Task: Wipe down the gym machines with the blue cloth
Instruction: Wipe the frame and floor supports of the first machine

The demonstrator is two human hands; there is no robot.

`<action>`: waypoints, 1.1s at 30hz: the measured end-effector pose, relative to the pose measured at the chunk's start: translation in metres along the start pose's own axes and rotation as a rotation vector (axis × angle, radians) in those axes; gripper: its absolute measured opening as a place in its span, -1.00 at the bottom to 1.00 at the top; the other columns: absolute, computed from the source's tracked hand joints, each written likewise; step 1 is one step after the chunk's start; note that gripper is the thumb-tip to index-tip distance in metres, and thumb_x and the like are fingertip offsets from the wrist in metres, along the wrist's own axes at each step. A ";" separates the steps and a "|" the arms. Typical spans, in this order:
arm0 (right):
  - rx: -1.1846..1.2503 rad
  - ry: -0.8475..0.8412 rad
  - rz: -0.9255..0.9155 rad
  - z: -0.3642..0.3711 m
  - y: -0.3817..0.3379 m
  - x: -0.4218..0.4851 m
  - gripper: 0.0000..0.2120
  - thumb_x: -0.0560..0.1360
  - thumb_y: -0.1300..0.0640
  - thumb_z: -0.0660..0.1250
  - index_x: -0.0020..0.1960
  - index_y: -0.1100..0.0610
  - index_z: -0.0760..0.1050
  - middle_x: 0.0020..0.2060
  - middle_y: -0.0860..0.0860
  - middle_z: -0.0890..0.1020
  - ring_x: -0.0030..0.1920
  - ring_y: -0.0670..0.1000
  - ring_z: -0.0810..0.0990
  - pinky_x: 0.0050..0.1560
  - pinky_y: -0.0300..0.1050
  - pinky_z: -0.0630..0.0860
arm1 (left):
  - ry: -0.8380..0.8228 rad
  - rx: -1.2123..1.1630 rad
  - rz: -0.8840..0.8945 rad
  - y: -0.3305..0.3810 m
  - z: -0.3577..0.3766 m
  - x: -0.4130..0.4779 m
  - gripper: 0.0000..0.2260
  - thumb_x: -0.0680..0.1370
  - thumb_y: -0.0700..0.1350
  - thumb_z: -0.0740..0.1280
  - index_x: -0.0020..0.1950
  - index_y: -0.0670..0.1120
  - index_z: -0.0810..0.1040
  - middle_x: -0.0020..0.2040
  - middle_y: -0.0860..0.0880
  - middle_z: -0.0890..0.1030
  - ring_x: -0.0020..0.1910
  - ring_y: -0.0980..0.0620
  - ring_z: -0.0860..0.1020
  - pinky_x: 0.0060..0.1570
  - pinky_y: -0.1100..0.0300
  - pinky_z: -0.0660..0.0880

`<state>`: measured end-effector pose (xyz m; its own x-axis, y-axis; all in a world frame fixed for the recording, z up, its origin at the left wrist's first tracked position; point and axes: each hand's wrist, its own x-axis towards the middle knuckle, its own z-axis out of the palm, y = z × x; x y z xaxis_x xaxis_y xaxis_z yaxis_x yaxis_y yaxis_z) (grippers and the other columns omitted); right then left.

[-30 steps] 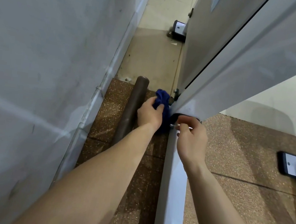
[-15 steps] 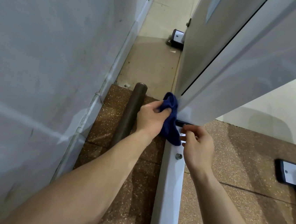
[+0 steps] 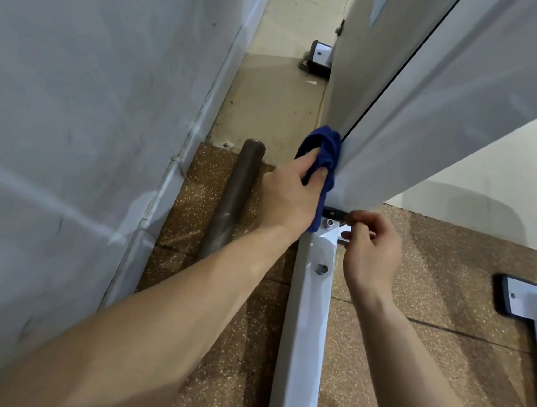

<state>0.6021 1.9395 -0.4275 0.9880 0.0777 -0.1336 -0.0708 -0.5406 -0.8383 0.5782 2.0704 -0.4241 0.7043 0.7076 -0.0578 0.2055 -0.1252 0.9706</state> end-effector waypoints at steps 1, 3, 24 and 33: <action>0.004 0.013 -0.006 -0.001 -0.002 -0.001 -0.74 0.48 0.19 0.16 -0.06 -0.08 0.58 -0.16 -0.15 0.66 -0.08 -0.03 0.64 0.05 0.18 0.62 | -0.039 0.056 -0.007 -0.006 -0.001 -0.002 -0.76 0.63 -0.10 0.32 0.30 0.00 0.60 0.07 0.02 0.69 0.01 0.14 0.61 0.08 0.20 0.58; -0.028 0.002 0.001 -0.004 -0.001 -0.004 -0.70 0.54 0.25 0.17 0.11 -0.01 0.58 -0.06 -0.12 0.66 -0.02 -0.07 0.62 0.16 0.11 0.58 | -0.103 0.199 -0.030 -0.022 -0.004 -0.010 -0.86 0.62 -0.10 0.33 0.12 -0.02 0.65 -0.02 0.03 0.69 -0.04 0.13 0.62 0.08 0.06 0.61; -0.163 0.020 0.075 -0.022 0.033 -0.014 -0.55 0.46 0.27 0.19 0.26 -0.04 0.57 0.08 -0.02 0.67 0.10 0.01 0.63 0.17 -0.16 0.51 | -0.114 0.179 -0.291 -0.055 -0.015 -0.048 -0.88 0.59 -0.14 0.37 0.11 0.02 0.55 0.00 0.07 0.58 -0.02 0.08 0.58 -0.21 0.41 0.39; -0.383 -0.261 0.049 -0.005 0.050 -0.021 -0.57 0.64 -0.09 0.19 -0.32 0.09 0.48 -0.40 0.00 0.56 -0.36 0.00 0.47 -0.32 -0.10 0.32 | -0.219 0.508 -0.256 -0.062 0.029 -0.072 -0.61 0.61 0.20 0.22 0.16 -0.09 0.56 0.08 -0.16 0.64 0.10 -0.19 0.57 0.08 0.03 0.49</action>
<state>0.5781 1.9065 -0.4638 0.9136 0.2260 -0.3380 -0.0124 -0.8155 -0.5786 0.5345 2.0068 -0.4871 0.7021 0.6060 -0.3740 0.6473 -0.3242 0.6898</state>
